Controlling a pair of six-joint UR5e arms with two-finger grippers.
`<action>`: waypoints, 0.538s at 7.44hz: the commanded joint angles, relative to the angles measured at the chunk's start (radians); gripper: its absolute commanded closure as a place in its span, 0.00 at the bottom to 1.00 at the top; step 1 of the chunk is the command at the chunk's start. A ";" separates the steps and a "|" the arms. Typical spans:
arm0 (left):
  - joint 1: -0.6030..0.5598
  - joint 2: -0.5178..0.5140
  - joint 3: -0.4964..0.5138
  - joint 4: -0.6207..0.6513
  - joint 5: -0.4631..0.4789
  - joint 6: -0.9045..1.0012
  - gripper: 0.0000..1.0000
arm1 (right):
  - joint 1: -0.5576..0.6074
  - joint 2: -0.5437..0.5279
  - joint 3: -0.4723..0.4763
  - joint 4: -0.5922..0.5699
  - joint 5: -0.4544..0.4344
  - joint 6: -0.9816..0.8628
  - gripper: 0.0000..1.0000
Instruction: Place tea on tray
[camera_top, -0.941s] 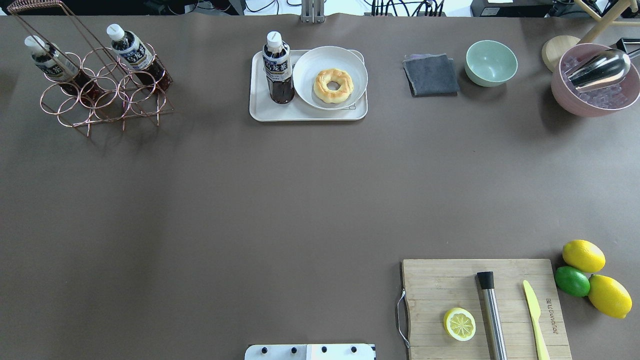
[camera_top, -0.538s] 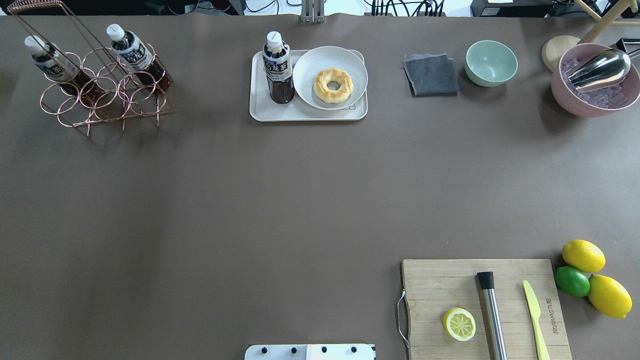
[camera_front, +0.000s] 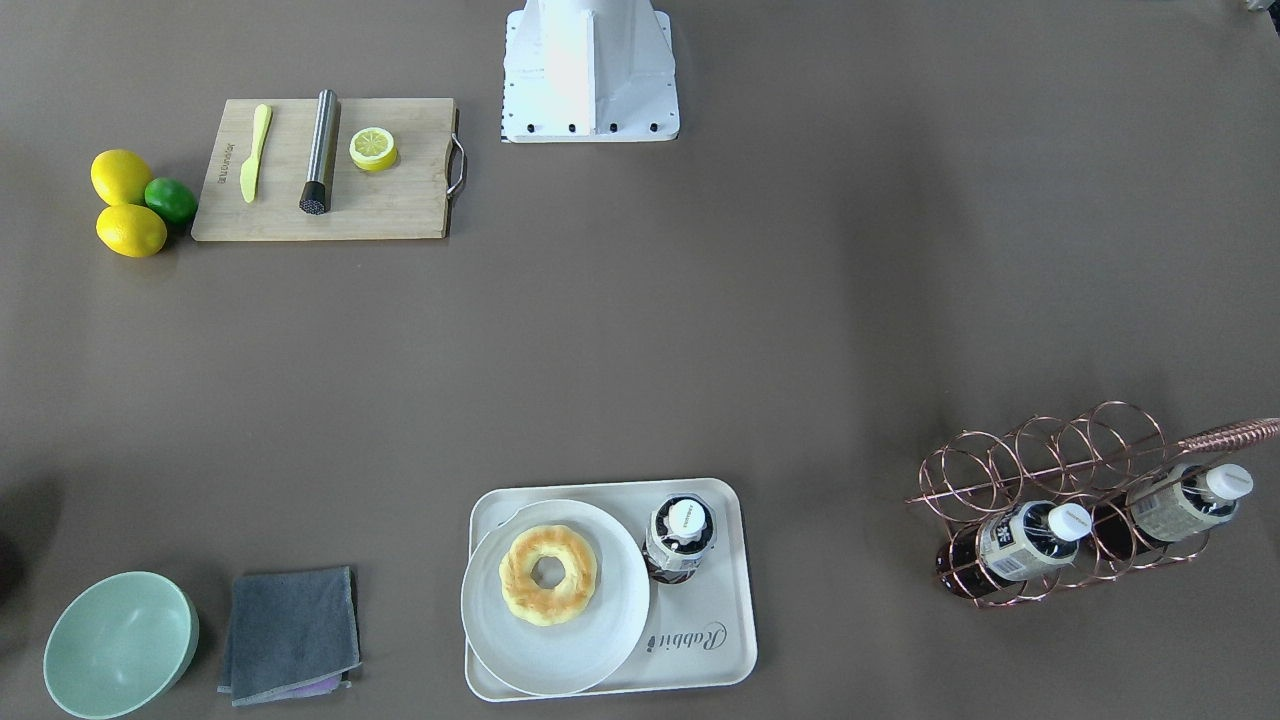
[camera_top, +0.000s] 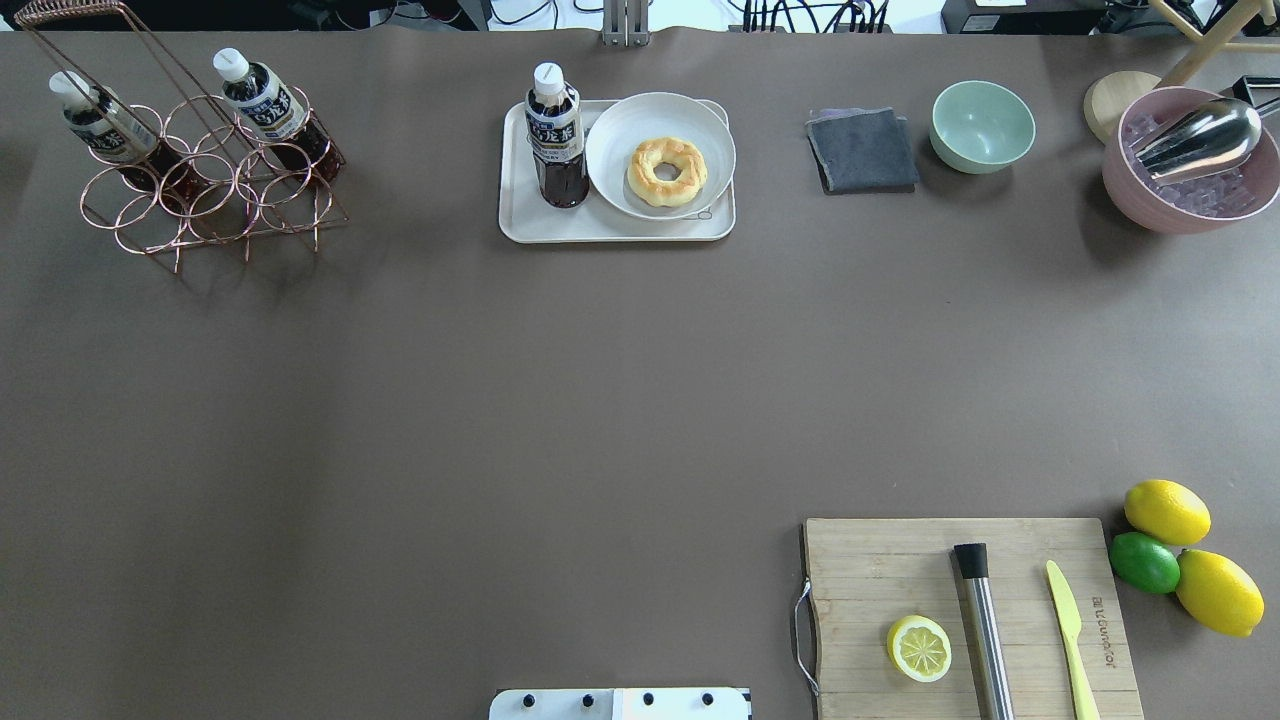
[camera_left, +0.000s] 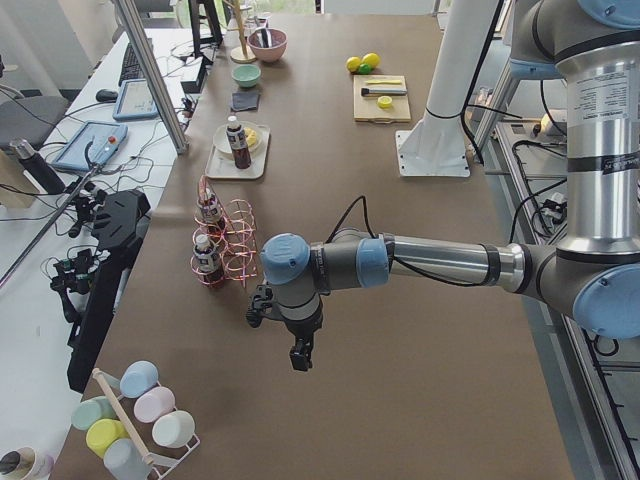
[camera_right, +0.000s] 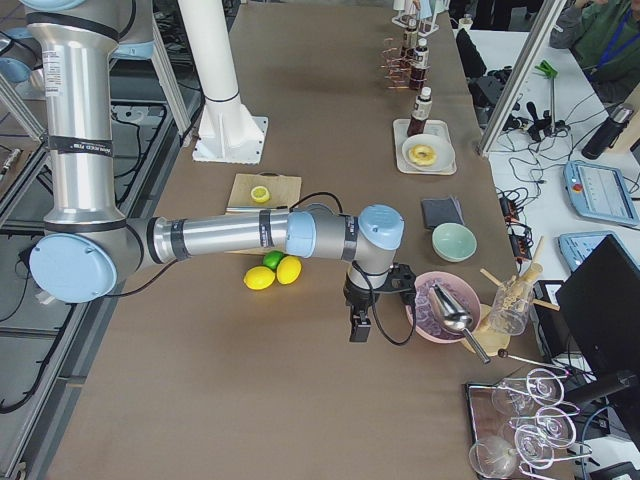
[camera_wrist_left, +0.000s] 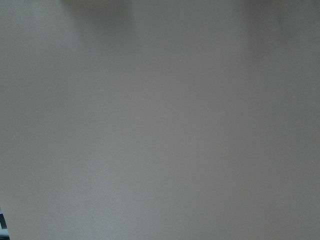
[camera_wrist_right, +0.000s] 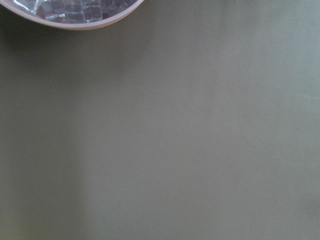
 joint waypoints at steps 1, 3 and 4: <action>0.000 0.009 0.008 0.004 0.009 0.001 0.01 | 0.000 0.002 0.005 0.000 0.001 0.001 0.00; -0.002 0.010 0.016 0.006 0.008 -0.003 0.01 | 0.000 0.002 0.006 0.001 0.033 0.001 0.00; -0.002 0.010 0.016 0.006 0.009 -0.003 0.01 | 0.000 0.002 0.008 0.001 0.044 0.000 0.00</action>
